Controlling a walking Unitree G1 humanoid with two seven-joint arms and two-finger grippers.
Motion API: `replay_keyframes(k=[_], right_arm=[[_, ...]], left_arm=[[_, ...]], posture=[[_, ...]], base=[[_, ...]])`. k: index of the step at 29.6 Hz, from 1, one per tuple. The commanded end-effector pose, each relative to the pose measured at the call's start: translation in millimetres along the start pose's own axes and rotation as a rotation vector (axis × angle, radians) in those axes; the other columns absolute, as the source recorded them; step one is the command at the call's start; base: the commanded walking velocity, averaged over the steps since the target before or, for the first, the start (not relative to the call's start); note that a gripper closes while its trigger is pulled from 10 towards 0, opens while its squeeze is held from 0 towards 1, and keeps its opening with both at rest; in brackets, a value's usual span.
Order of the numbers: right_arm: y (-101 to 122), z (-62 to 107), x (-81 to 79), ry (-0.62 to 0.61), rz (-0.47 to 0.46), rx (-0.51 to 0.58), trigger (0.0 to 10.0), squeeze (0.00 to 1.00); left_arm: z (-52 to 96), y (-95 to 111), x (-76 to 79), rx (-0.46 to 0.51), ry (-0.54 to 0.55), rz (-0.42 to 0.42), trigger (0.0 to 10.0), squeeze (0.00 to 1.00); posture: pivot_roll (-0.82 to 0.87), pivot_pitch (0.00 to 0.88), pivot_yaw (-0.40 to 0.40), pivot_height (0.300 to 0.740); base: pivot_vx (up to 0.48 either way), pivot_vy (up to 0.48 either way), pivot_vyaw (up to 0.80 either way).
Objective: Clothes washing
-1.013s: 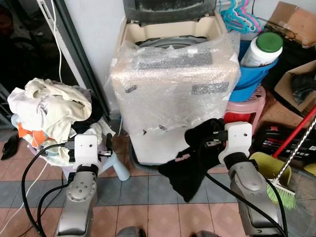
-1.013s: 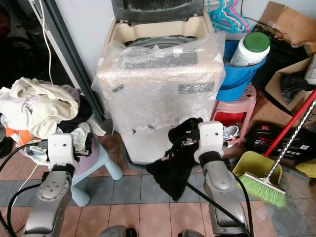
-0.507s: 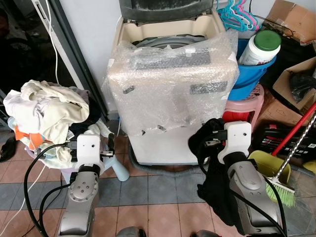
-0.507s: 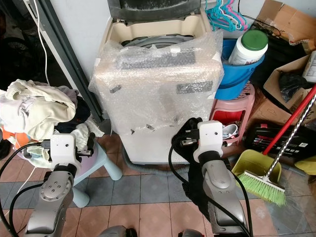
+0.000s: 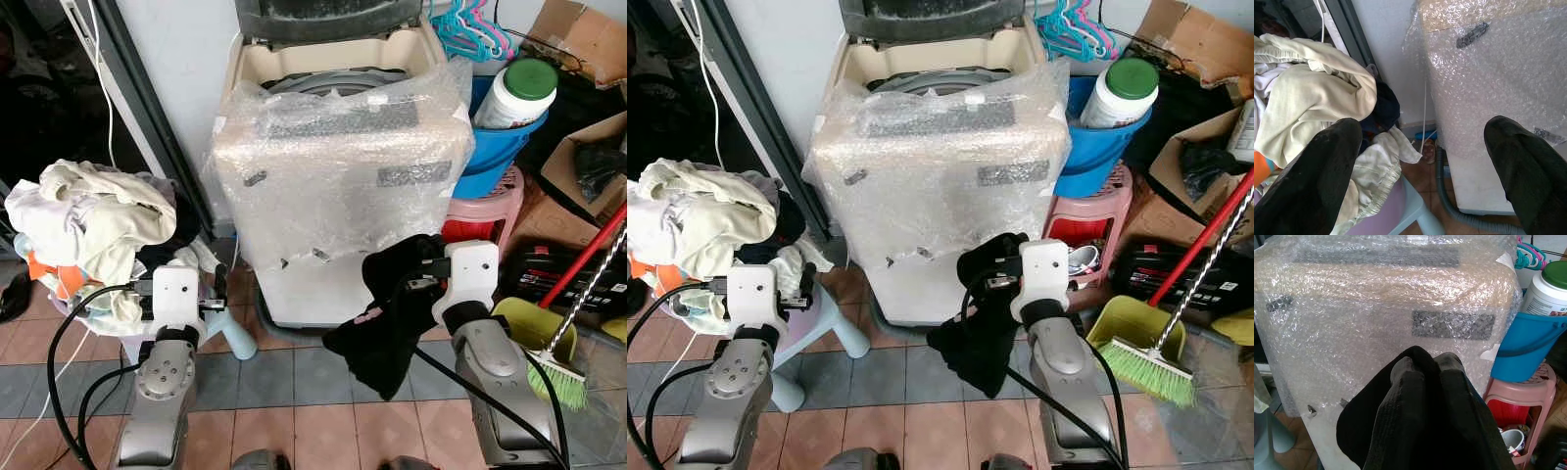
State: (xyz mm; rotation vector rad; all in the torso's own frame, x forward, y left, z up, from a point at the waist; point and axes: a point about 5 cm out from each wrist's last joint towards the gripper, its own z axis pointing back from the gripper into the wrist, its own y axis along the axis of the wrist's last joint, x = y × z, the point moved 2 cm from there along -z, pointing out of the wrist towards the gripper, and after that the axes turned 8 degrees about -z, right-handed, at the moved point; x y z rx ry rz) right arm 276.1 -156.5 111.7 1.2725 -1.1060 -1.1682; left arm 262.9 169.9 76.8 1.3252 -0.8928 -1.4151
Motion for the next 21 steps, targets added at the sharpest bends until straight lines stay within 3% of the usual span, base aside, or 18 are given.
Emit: replay_keyframes(k=[1,21], right_arm=[[4.1,-3.7,-3.5,0.012,-0.004,0.016,10.0,0.0],[4.1,-3.7,-3.5,0.012,-0.004,0.016,10.0,0.0]], left_arm=[[-1.7,1.0,-5.0,0.005,0.014,-0.019,10.0,0.0],[-1.7,1.0,-5.0,0.005,0.014,-0.019,10.0,0.0]], posture=[[-0.06,0.0,0.094,0.74],[-0.06,0.0,0.094,0.74]], base=[[0.0,0.0,0.0],[0.0,0.0,0.0]])
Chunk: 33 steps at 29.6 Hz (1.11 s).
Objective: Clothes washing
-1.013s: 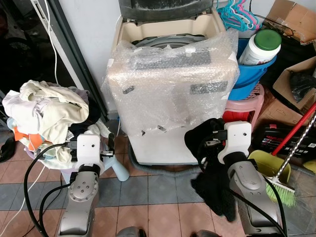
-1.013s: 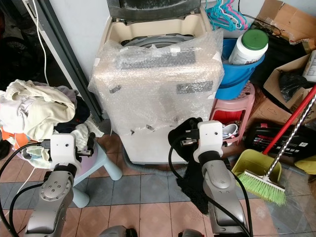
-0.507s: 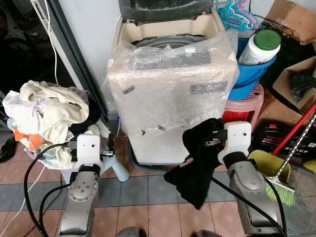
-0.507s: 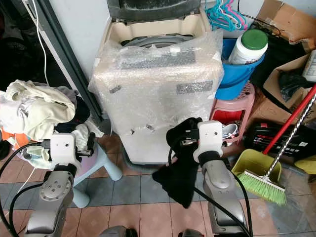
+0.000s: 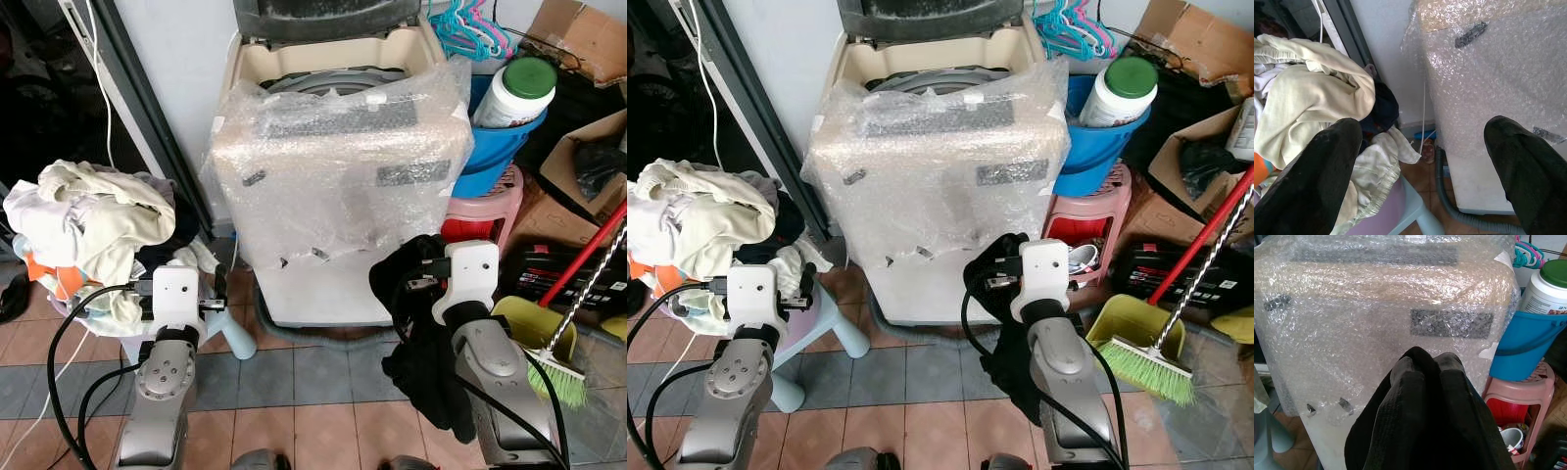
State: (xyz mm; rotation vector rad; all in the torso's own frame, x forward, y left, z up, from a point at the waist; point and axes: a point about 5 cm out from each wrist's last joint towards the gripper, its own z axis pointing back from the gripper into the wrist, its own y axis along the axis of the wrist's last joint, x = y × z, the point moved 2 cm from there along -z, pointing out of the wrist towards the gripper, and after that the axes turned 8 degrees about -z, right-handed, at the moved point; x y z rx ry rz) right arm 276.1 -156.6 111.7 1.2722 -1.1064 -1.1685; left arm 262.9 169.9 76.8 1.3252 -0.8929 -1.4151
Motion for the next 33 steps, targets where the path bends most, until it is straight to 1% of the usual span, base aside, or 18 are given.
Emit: replay_keyframes(k=[1,13,15,17,21,24,26,30,33], right_arm=[[4.1,-3.7,-3.6,0.012,-0.004,0.016,10.0,0.0],[4.1,-3.7,-3.6,0.012,-0.004,0.016,10.0,0.0],[-1.5,-3.9,-6.4,0.08,0.016,0.004,10.0,0.0],[-1.8,-3.3,-10.4,0.128,0.02,0.009,10.0,0.0],[-0.8,-3.8,-13.6,0.144,0.025,0.014,10.0,0.0],[-1.6,-3.6,-14.2,0.145,0.011,0.011,10.0,0.0],[-0.5,-3.2,-14.7,0.158,0.02,0.02,10.0,0.0],[2.2,-4.2,-15.3,0.171,0.02,0.036,10.0,0.0],[9.1,-8.1,-17.5,0.194,0.037,0.061,10.0,0.0]], left_arm=[[-1.7,1.0,-5.0,0.005,0.014,-0.019,10.0,0.0],[-1.7,1.0,-5.0,0.005,0.014,-0.019,10.0,0.0],[-0.5,1.1,1.7,0.021,-0.018,-0.018,10.0,0.0],[-0.1,1.7,5.3,0.031,-0.036,-0.017,10.0,0.0],[-1.2,2.8,6.5,0.034,-0.039,-0.018,10.0,0.0],[-0.7,3.6,8.3,0.042,-0.046,-0.025,10.0,0.0],[0.6,4.7,10.1,0.058,-0.064,-0.026,10.0,0.0],[0.7,4.7,10.5,0.062,-0.066,-0.02,10.0,0.0],[-0.1,5.8,11.0,0.068,-0.069,-0.019,10.0,0.0]], posture=[[-0.06,0.0,0.094,0.74],[-0.06,0.0,0.094,0.74],[-0.06,0.0,0.095,0.74],[-0.06,0.0,0.097,0.74],[-0.06,0.0,0.096,0.74],[-0.06,0.0,0.097,0.74],[-0.07,0.0,0.098,0.74],[-0.07,0.0,0.097,0.74],[-0.07,0.0,0.099,0.74]], base=[[0.0,0.0,0.0],[0.0,0.0,0.0],[0.0,0.0,0.0],[0.0,0.0,0.0],[0.0,0.0,0.63],[0.0,0.0,0.0],[0.307,0.0,0.0],[0.431,0.0,0.66],[0.447,0.0,0.64]])
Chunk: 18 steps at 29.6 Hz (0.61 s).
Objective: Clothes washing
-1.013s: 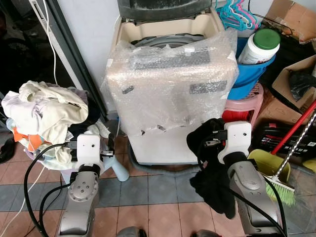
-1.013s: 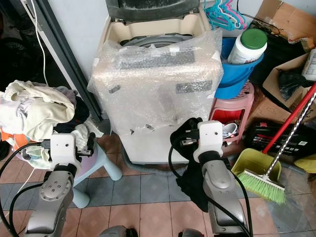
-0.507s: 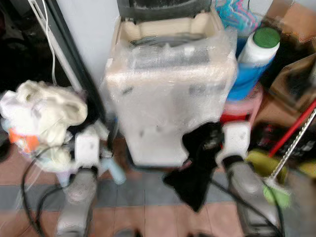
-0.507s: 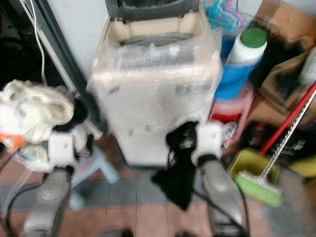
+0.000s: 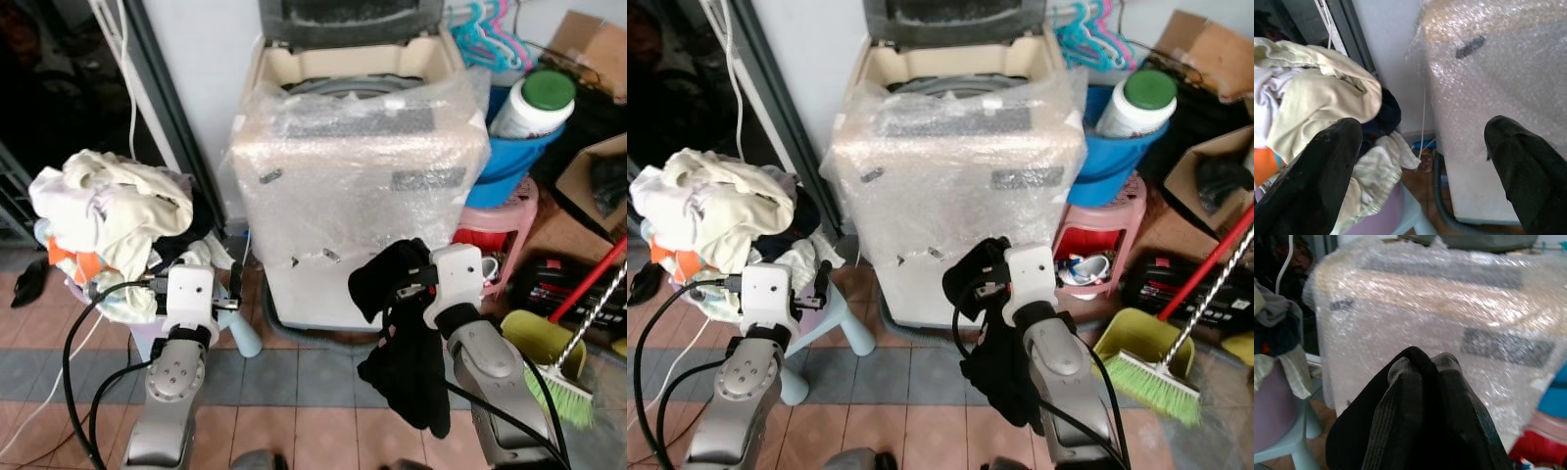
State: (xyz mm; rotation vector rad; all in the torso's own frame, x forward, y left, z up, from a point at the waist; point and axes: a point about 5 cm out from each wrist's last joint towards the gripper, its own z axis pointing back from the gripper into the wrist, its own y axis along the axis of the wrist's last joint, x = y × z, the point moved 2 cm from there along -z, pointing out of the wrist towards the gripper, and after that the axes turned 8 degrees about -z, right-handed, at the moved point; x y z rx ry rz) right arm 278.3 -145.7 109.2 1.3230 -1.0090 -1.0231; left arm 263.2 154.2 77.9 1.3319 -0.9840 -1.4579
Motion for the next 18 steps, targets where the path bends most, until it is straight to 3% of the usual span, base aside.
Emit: replay_keyframes(k=[1,4,12,16,18], right_arm=[[12.2,-5.9,-5.7,0.034,0.01,0.055,10.0,0.0],[37.4,-19.5,-6.7,0.101,0.098,0.134,10.0,0.0],[59.2,-32.1,-11.4,0.188,0.186,0.196,10.0,0.0],[67.8,-37.0,-12.8,0.205,0.183,0.219,10.0,0.0],[83.6,-45.2,-12.0,0.204,0.188,0.26,10.0,0.0]], left_arm=[[-1.3,0.4,-3.9,0.008,0.0,-0.012,10.0,0.0],[-2.0,0.7,-2.7,0.012,-0.005,-0.008,10.0,0.0],[-3.4,1.8,-0.3,0.016,-0.011,-0.006,10.0,0.0],[-3.7,1.4,0.4,0.015,-0.014,-0.007,10.0,0.0],[-3.9,0.0,1.7,0.006,-0.013,-0.007,10.0,0.0]], posture=[[-0.07,0.0,0.099,0.74],[-0.07,0.0,0.104,0.74],[-0.07,0.0,0.102,0.74],[-0.07,0.0,0.102,0.74],[-0.07,0.0,0.102,0.74]], base=[[0.446,0.0,0.64],[0.45,0.0,0.62],[0.448,0.0,0.56],[0.443,0.0,0.52],[0.174,0.0,0.47]])
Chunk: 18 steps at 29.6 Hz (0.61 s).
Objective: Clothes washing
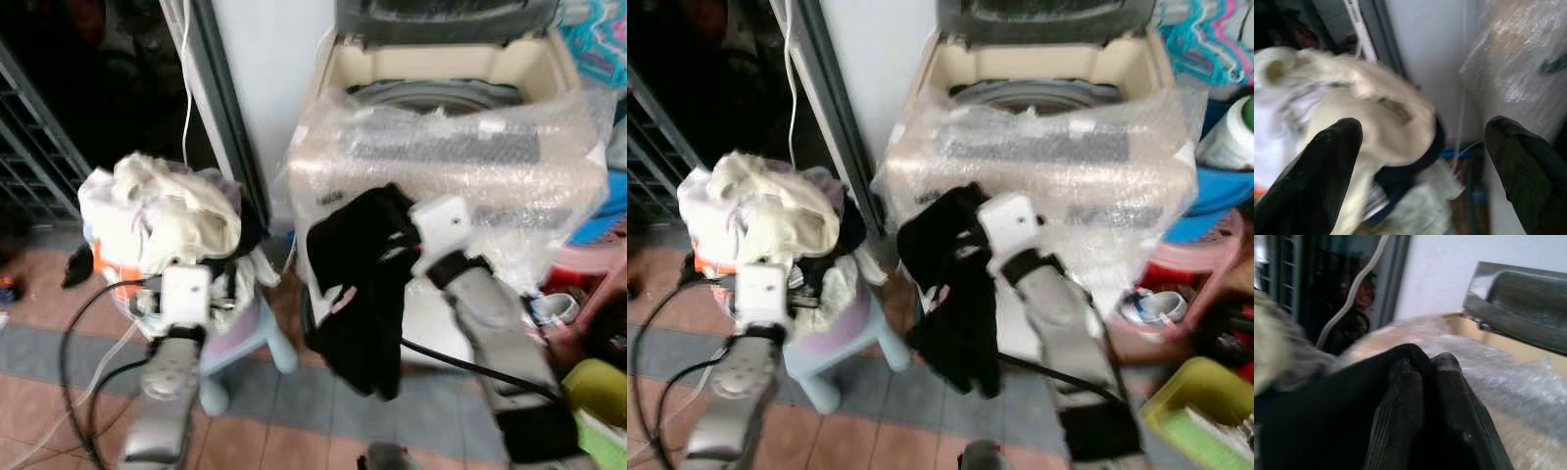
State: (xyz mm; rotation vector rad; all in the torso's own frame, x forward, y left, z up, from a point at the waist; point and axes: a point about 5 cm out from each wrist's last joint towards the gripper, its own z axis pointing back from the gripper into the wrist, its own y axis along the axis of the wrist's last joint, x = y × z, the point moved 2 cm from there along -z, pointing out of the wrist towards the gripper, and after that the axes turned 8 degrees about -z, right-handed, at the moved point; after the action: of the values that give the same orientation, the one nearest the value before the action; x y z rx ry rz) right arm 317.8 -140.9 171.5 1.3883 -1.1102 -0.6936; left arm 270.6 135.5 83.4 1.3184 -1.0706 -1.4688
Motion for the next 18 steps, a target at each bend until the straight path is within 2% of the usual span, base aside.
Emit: replay_keyframes(k=[1,6,7,8,10,12,13,14,15,16,17,18], right_arm=[[25.0,-13.9,-10.2,0.044,-0.006,0.099,10.0,0.0],[60.2,-45.5,8.5,0.037,0.059,0.176,10.0,0.0],[81.7,-62.0,22.4,0.005,0.101,0.218,10.0,0.0],[81.7,-62.0,22.4,0.005,0.101,0.218,10.0,0.0],[102.3,-75.9,42.3,-0.072,0.112,0.251,10.0,0.0],[126.1,-87.8,73.9,-0.221,0.095,0.266,10.0,0.0],[135.7,-88.4,86.7,-0.288,0.11,0.279,10.0,0.0],[135.7,-88.4,86.7,-0.288,0.11,0.279,10.0,0.0],[156.7,-84.5,118.0,-0.457,0.117,0.314,10.0,0.0],[163.9,-80.4,130.3,-0.525,0.109,0.331,10.0,0.0],[163.9,-80.4,130.3,-0.525,0.109,0.331,10.0,0.0],[181.8,-68.8,153.6,-0.647,0.151,0.381,10.0,0.0]], left_arm=[[3.9,-11.2,-14.6,-0.046,0.042,-0.028,10.0,0.0],[1.8,-10.1,-10.8,-0.038,0.029,-0.023,10.0,0.0],[0.5,-9.3,-9.6,-0.036,0.028,-0.021,10.0,0.0],[0.5,-9.3,-9.6,-0.036,0.028,-0.021,10.0,0.0],[-1.1,-8.5,-7.9,-0.034,0.027,-0.02,10.0,0.0],[-1.9,-8.1,-6.4,-0.033,0.027,-0.02,10.0,0.0],[-2.0,-8.2,-6.4,-0.034,0.03,-0.02,10.0,0.0],[-2.0,-8.2,-6.4,-0.034,0.03,-0.02,10.0,0.0],[-1.3,-8.9,-7.7,-0.037,0.04,-0.019,10.0,0.0],[-1.0,-9.3,-8.1,-0.038,0.044,-0.017,10.0,0.0],[-1.0,-9.3,-8.1,-0.038,0.044,-0.017,10.0,0.0],[0.0,-10.7,-9.4,-0.043,0.055,-0.015,10.0,0.0]], posture=[[-0.07,0.0,0.102,0.74],[-0.07,0.0,0.097,0.74],[-0.07,0.0,0.094,0.74],[-0.07,0.0,0.094,0.74],[-0.07,0.0,0.088,0.74],[-0.06,0.0,0.08,0.74],[-0.06,0.0,0.077,0.74],[-0.06,0.0,0.077,0.74],[-0.05,0.0,0.071,0.74],[-0.05,0.0,0.064,0.74],[-0.05,0.0,0.064,0.74],[-0.05,0.0,0.062,0.74]], base=[[0.0,0.0,0.46],[0.0,0.0,0.08],[0.0,0.0,0.0],[0.0,0.0,0.0],[0.0,0.0,0.0],[0.0,0.0,0.0],[0.0,0.0,0.0],[0.0,0.0,0.0],[0.0,0.0,0.0],[0.0,0.0,0.0],[0.0,0.0,0.0],[0.0,0.0,0.0]])
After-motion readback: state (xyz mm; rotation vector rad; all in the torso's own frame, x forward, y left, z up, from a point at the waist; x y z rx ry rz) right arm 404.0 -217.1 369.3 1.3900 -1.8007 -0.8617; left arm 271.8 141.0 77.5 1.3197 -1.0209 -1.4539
